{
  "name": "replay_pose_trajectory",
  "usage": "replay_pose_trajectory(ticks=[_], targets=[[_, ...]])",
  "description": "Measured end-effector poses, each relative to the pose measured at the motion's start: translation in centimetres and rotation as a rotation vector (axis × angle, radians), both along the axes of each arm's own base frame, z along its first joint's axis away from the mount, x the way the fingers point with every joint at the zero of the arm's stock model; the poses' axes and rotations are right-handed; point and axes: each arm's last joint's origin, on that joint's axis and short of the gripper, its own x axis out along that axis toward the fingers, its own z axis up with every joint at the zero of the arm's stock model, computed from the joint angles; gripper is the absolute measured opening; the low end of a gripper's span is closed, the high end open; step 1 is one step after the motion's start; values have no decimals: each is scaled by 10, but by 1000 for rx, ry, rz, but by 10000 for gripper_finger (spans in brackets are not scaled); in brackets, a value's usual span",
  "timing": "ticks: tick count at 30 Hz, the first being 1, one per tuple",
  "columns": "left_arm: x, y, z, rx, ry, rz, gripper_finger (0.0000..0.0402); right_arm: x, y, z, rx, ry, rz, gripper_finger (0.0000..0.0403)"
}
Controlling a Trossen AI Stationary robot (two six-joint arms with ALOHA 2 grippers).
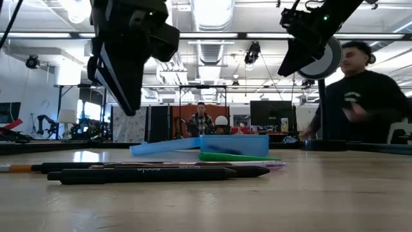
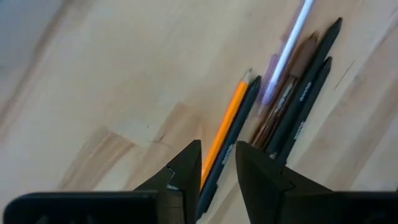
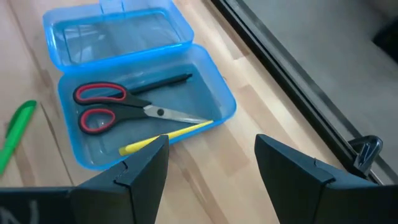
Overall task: Pick & place school supplies into a supply box
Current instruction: Put the brown pen into the blue box
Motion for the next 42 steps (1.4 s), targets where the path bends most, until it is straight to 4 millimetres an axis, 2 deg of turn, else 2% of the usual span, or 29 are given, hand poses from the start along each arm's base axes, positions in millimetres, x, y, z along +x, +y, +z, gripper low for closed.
replay_pose_trajectory(ticks=[8,14,28,34,38,42], targets=[[7,-12,-19,25,33,-35,83,-1,-6,-3,0,6,-26,231],[13,-12,-22,75,10,-15,83,1,-7,-4,0,5,-32,231],[12,-18,-26,99,15,-43,83,3,-7,-8,3,25,-32,231],[3,-40,-26,78,21,-237,83,3,-7,-8,3,27,-32,231],[0,-48,-27,77,25,-252,83,3,-7,-8,3,27,-32,231],[0,-51,-38,96,68,-260,83,3,-8,-8,3,26,-35,231]])
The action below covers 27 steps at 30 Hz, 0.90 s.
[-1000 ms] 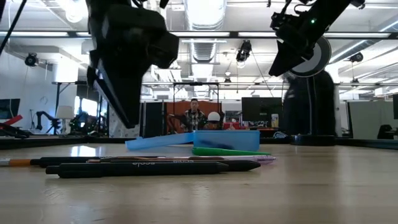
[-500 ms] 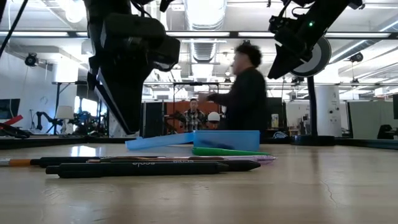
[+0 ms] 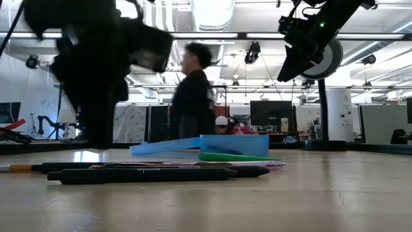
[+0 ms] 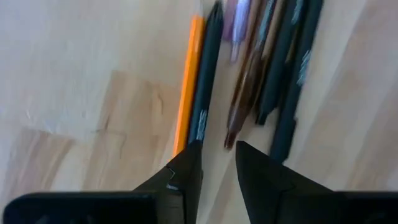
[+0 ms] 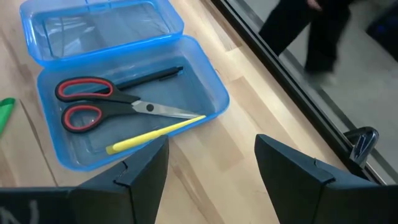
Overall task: Pick & place school supplies into a supply box
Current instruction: Put the brown pen into the blue box, then put the green pen into the blue box
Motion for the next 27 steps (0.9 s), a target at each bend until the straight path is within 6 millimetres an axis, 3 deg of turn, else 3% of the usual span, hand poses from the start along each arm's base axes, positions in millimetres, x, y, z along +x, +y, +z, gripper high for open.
replay_pose_trajectory(ticks=[6,11,23,27], targets=[[5,-4,-20,37,31,-3,83,0,-1,-1,3,1,-7,231],[7,-4,-24,63,38,-4,83,-1,-1,-2,4,1,-11,231],[12,-2,14,224,15,-171,83,-2,-2,-3,4,11,-12,231],[27,16,27,247,-34,-135,83,-2,-2,-4,5,15,-13,231]])
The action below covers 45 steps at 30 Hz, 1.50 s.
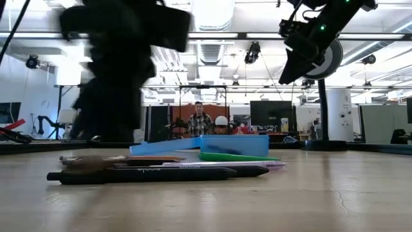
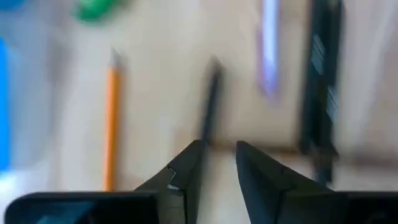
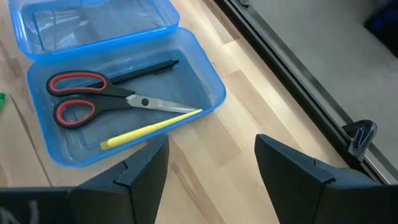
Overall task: Pick & place school supplies into a supply box
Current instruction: Put the green pen into the blue box
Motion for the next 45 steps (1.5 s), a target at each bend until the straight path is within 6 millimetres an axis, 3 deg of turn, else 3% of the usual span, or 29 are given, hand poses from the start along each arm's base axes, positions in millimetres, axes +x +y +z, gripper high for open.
replay_pose_trajectory(ticks=[6,9,12,16,22,32,45], targets=[[39,51,9,161,-189,-330,83,-1,0,-2,-2,13,4,231],[51,88,1,174,-188,-379,83,-2,0,-3,1,34,4,231],[55,108,-13,187,-130,-503,83,-5,1,-6,12,66,-4,231],[61,112,-15,94,-166,-565,83,-9,1,-8,34,89,-34,231],[69,111,-15,88,-206,-579,83,-10,1,-8,33,93,-53,231],[83,102,-41,80,-245,-670,83,-10,1,-8,16,106,-47,231],[81,102,-52,60,-185,-672,83,-11,1,-10,16,115,-46,231]])
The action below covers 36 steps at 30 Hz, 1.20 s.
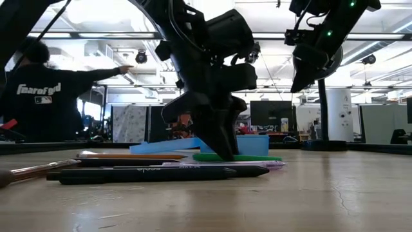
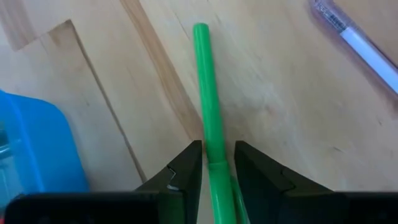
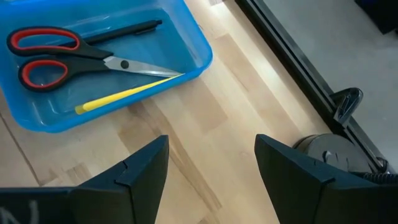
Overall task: Pick & place school supplies into a supply box
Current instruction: Put the green pen into the blue box
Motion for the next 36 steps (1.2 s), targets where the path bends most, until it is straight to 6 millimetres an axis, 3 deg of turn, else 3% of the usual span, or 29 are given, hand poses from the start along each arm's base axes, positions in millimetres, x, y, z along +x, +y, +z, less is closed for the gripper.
replay_pose_trajectory(ticks=[6,14,20,27,36], targets=[[-1,0,-3,-3,22,4,73,-1,0,-2,2,9,-1,231],[-1,0,-4,-13,35,23,15,-2,0,-2,11,17,-13,231],[-2,0,0,-35,78,74,15,-5,1,1,26,-28,-51,231],[7,-1,23,-64,96,146,12,-18,0,19,-53,-129,-105,231],[18,0,73,-172,70,370,12,-46,3,45,-110,-288,-148,231]])
